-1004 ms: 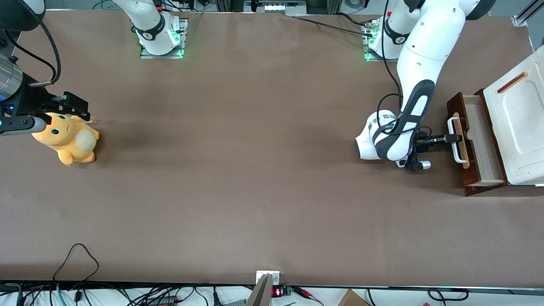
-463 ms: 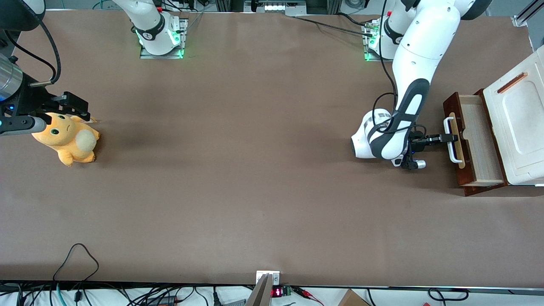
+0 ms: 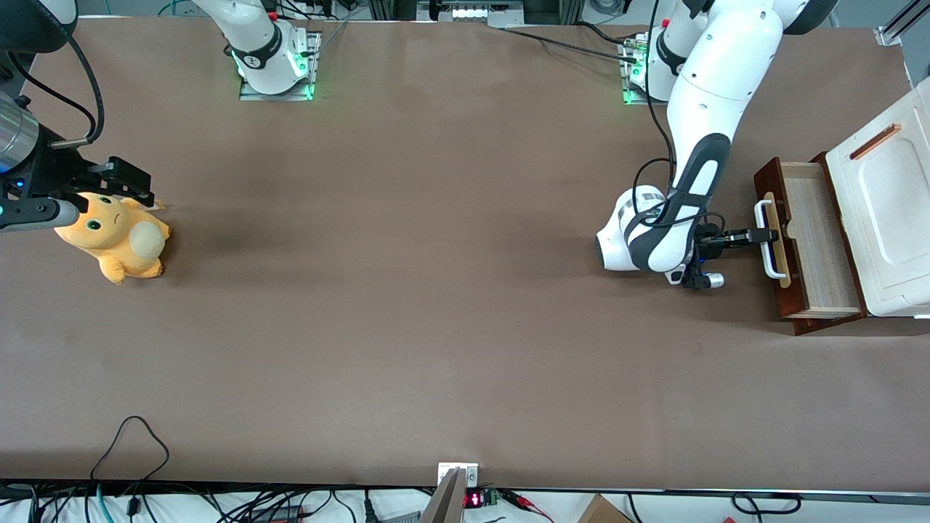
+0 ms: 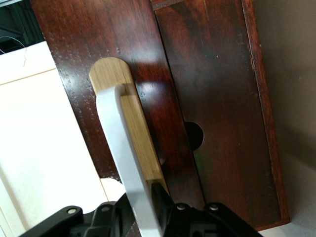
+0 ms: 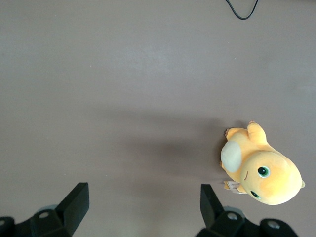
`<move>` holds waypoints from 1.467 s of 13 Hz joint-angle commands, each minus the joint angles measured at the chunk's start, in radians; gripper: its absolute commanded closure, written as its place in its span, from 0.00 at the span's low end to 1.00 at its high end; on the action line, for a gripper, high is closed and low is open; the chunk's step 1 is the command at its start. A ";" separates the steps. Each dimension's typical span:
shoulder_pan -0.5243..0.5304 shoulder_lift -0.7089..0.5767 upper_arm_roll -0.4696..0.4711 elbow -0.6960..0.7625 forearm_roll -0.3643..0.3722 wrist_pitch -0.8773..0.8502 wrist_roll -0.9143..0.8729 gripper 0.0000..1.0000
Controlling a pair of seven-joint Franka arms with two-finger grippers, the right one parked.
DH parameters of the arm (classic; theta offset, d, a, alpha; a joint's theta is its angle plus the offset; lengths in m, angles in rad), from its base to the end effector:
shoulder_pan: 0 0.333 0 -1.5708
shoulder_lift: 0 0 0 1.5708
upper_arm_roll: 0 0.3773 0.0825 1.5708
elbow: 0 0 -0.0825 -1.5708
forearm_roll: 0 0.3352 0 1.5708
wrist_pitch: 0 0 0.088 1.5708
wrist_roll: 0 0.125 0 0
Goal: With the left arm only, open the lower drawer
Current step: 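Pull the handle away from the cabinet with the left gripper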
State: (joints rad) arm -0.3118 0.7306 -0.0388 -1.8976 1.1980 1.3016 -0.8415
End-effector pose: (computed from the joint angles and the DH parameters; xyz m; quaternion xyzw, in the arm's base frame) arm 0.5429 -0.0530 0.2336 -0.6923 0.0531 0.1344 0.7070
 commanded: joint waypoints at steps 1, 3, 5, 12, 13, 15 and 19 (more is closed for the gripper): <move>-0.067 0.000 -0.009 0.006 -0.101 -0.087 0.005 0.82; -0.069 0.000 -0.010 0.006 -0.104 -0.087 0.002 0.81; -0.075 0.000 -0.010 0.006 -0.106 -0.090 -0.001 0.81; -0.073 0.006 -0.010 0.006 -0.106 -0.088 0.009 0.00; -0.072 0.007 -0.010 0.006 -0.106 -0.088 0.002 0.00; -0.072 0.007 -0.010 0.006 -0.106 -0.088 0.002 0.00; -0.070 0.007 -0.010 0.006 -0.110 -0.088 0.004 0.00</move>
State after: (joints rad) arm -0.3789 0.7345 -0.0523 -1.8999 1.1120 1.2300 -0.8425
